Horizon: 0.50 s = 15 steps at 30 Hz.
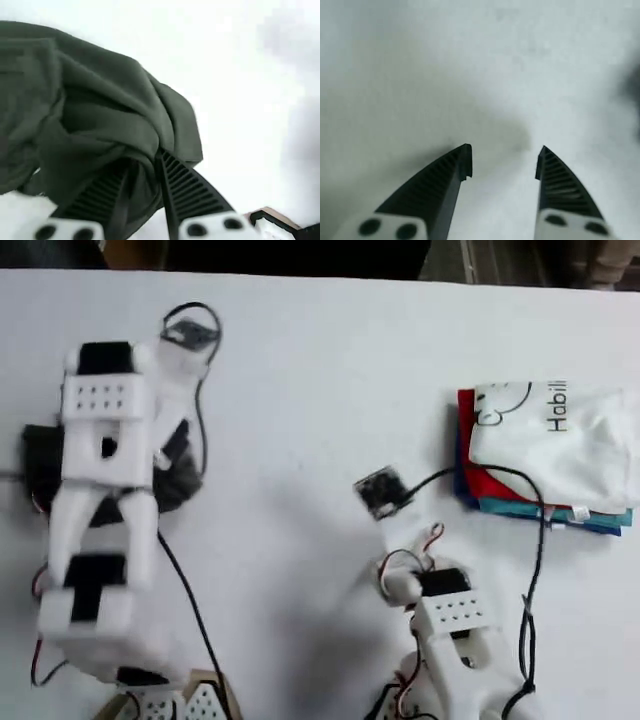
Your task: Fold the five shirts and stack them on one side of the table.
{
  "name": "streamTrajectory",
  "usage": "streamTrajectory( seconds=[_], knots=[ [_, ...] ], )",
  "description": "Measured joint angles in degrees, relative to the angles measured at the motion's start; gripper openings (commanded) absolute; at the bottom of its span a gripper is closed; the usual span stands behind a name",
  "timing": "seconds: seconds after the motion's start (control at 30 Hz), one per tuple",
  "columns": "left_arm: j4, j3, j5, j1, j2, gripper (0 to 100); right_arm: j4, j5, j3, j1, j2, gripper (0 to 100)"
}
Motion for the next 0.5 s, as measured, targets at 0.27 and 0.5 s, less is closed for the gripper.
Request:
streamTrajectory(
  seconds=[0.27, 0.5],
  knots=[
    [0.09, 9.49, -2.46, 5.01, -25.85, 3, 0.00, -0.79, 0.00, 0.62, 0.00, 21.2],
    [0.09, 19.60, -3.60, 7.12, -38.15, 4, 0.00, -0.79, 0.00, 0.62, 0.00, 21.2]
  ],
)
